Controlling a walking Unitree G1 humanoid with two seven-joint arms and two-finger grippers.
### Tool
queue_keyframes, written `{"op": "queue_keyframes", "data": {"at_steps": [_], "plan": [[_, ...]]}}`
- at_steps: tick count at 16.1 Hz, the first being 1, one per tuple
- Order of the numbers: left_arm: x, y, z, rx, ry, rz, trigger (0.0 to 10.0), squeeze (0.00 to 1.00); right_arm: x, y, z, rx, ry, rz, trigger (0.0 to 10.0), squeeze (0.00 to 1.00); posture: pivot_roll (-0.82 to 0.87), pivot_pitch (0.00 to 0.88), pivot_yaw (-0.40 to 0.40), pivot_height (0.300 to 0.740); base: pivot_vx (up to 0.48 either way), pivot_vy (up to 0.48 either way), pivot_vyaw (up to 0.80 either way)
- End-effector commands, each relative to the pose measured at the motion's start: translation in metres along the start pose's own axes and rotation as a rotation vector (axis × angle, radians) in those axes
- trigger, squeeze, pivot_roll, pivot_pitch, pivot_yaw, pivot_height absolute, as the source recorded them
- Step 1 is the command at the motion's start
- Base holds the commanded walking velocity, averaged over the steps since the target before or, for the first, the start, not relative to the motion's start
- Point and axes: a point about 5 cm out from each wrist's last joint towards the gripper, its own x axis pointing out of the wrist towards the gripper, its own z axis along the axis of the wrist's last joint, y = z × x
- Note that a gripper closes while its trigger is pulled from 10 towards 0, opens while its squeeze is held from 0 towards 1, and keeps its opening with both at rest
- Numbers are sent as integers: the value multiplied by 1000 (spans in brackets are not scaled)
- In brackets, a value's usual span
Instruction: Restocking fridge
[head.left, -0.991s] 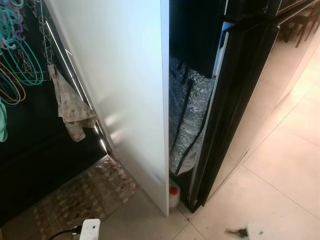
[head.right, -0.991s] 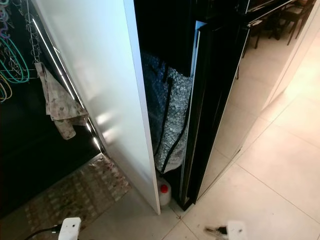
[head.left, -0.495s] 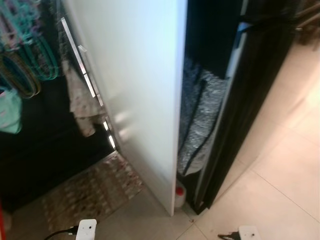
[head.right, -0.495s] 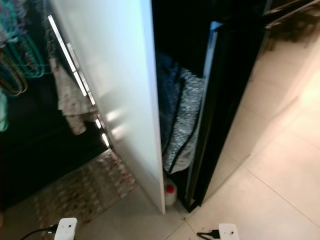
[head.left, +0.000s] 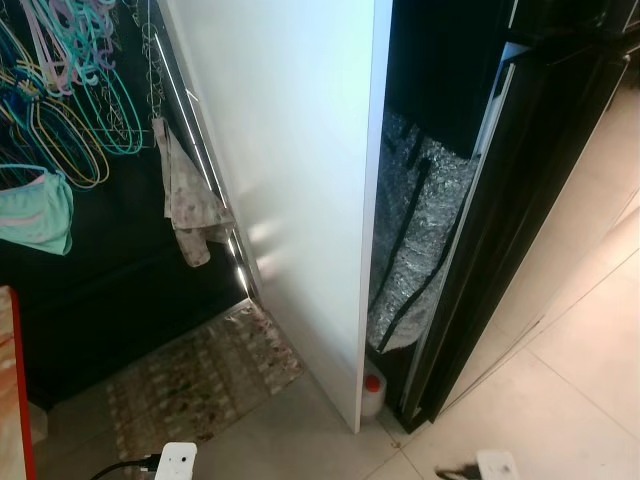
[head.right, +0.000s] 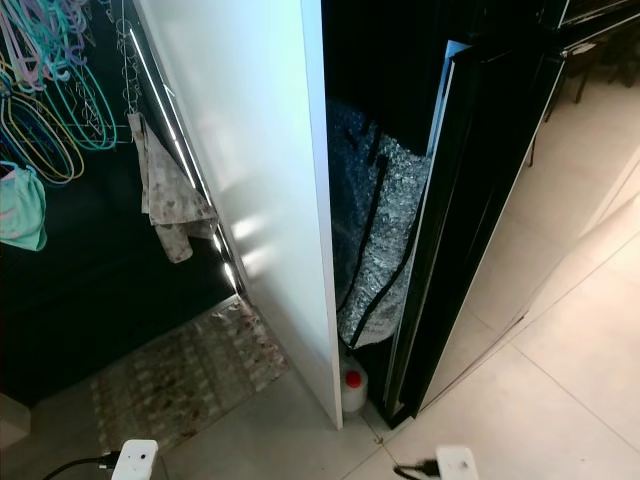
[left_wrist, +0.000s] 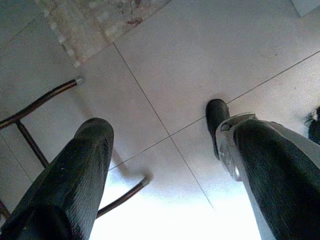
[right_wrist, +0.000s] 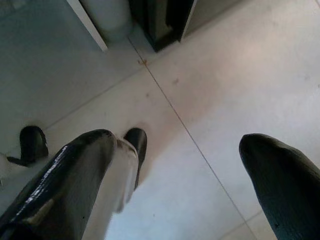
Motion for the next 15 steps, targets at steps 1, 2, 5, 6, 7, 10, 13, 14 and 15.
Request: {"op": "queue_keyframes", "data": {"at_steps": [1, 2, 5, 6, 7, 10, 13, 14, 15], "plan": [[-1, 7, -3, 40, 20, 6, 10000, 0, -2, -1, -9, 25, 22, 2, 10000, 0, -76, 0, 108, 740, 0, -307, 0], [-1, 8, -3, 40, 22, 7, 10000, 0, -4, -7, -13, 43, 31, -10, 10000, 0, -78, 0, 113, 740, 0, -375, 0], [-1, 8, -3, 18, 17, 12, 10000, 0, -8, -14, -26, 27, 61, -21, 10000, 0, -77, 1, 107, 740, 0, -335, 181], [-1, 8, -3, 14, 17, 13, 10000, 0, -8, -14, -28, 27, 63, -21, 10000, 0, -77, 1, 106, 740, 0, -255, 544], [-1, 7, -2, 11, 14, 9, 10000, 0, -11, -17, -35, 29, 74, -27, 10000, 0, -79, 3, 88, 740, 0, 0, 575], [0, 2, -1, -5, 8, 2, 10000, 0, -15, -24, -44, 30, 85, -39, 10000, 0, -68, 7, 55, 740, 0, 0, 158], [0, 2, 0, -28, 4, 7, 10000, 0, -12, -6, -43, -41, 78, 21, 10000, 0, -6, 23, -3, 740, 0, 0, 0], [0, 4, 1, -30, 2, 17, 10000, 0, -11, 0, -41, -77, 76, 43, 10000, 0, 17, 29, -24, 740, 0, 0, 0], [0, 4, 0, -47, 2, 30, 10000, 0, -11, 4, -41, -137, 76, 67, 10000, 0, 44, 45, -56, 740, 0, 0, 0]]}}
